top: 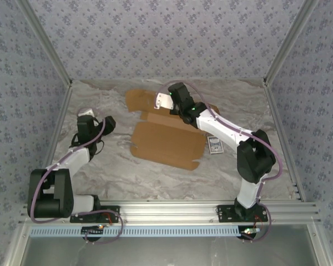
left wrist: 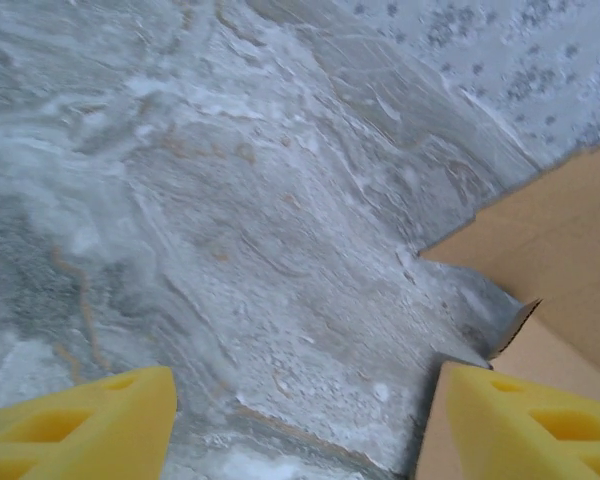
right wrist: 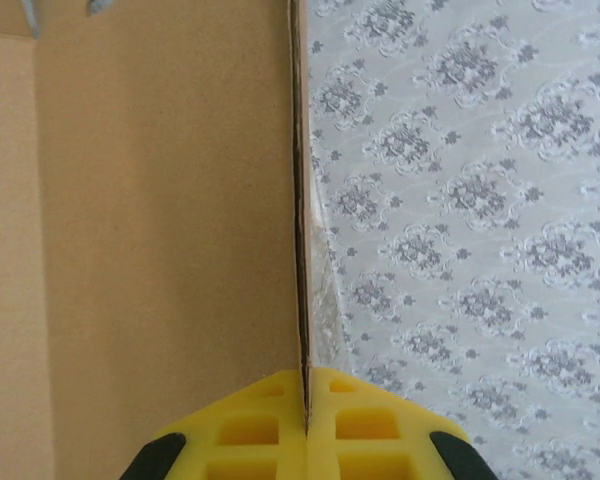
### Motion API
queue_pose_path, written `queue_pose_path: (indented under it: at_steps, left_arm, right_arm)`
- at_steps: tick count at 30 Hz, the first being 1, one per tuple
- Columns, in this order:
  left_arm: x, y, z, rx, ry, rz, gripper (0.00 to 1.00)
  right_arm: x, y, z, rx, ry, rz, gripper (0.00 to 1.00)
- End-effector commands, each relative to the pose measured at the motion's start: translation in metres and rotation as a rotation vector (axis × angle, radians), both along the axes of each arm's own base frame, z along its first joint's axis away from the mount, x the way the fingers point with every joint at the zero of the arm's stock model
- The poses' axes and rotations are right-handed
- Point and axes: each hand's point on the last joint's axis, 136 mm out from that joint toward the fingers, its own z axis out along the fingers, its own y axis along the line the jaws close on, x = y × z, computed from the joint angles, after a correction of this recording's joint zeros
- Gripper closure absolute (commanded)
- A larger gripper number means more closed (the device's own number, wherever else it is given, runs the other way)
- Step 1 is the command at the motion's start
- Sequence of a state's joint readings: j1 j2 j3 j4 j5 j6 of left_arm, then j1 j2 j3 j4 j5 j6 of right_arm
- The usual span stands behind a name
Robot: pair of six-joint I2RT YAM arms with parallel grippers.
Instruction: Fold the paper box
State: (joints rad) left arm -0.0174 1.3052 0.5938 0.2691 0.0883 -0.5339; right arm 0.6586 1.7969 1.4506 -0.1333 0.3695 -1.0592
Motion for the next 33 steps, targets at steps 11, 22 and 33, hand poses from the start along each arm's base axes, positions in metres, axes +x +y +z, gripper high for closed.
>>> queue_pose_path:
  at_steps: [11, 22, 33]
  left_arm:
    - [0.045, 0.004, 0.020, -0.008, 0.059, -0.026, 0.28]
    - [0.055, -0.009, -0.002, -0.004, 0.120, -0.088, 0.29]
    - [0.077, -0.018, -0.004, 0.083, 0.110, -0.180, 0.30]
  right_arm:
    - [0.005, 0.009, -0.001, -0.136, -0.190, 0.215, 1.00]
    - [0.002, 0.005, -0.039, -0.186, -0.220, 0.257, 1.00]
    - [0.011, 0.005, -0.050, -0.264, -0.330, 0.267, 1.00]
